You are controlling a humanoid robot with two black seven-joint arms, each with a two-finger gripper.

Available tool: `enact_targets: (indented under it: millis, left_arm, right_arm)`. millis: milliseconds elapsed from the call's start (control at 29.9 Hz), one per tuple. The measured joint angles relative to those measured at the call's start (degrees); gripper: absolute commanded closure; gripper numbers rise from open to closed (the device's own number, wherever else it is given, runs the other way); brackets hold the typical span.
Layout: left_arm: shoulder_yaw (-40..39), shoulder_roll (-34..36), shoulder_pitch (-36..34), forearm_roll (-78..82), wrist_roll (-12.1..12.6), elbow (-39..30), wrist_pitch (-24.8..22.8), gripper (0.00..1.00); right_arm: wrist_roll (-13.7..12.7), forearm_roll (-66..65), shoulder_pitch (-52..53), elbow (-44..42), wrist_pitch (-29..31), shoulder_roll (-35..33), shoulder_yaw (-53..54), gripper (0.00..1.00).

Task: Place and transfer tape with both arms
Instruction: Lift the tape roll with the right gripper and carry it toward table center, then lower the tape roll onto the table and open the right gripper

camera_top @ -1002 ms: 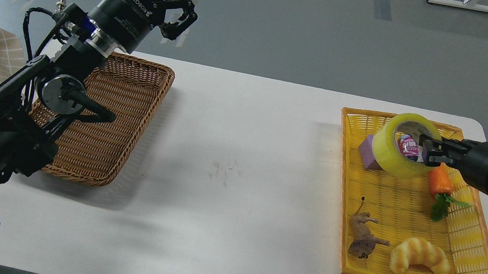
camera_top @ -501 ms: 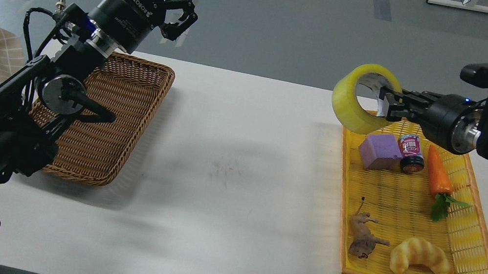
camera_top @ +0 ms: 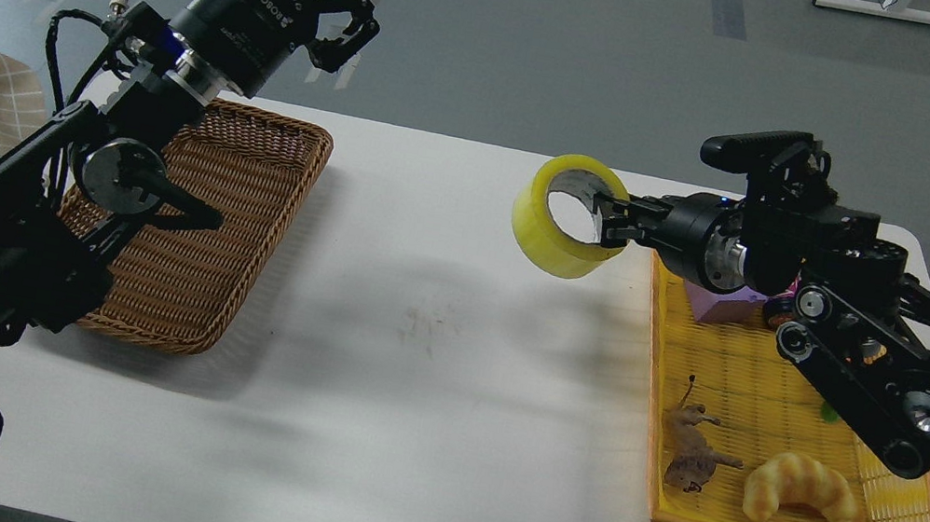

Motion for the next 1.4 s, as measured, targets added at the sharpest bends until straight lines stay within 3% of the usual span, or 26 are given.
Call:
enact_targets:
  millis: [802,1403]
  left_arm:
    - [-0.1,-0.5,-0.6,-0.1,-0.2,0.0,0.0,0.02]
    - [-0.1,-0.4,-0.5,0.0,-0.4,0.0,0.0,0.02]
  right_arm:
    - [-0.1,-2.1,0.8,-15.3,0.0,17.1,-4.7,1.00]
    - [-0.1,-2.1,1.2,-21.4,0.0,17.7,-8.0,1.00]
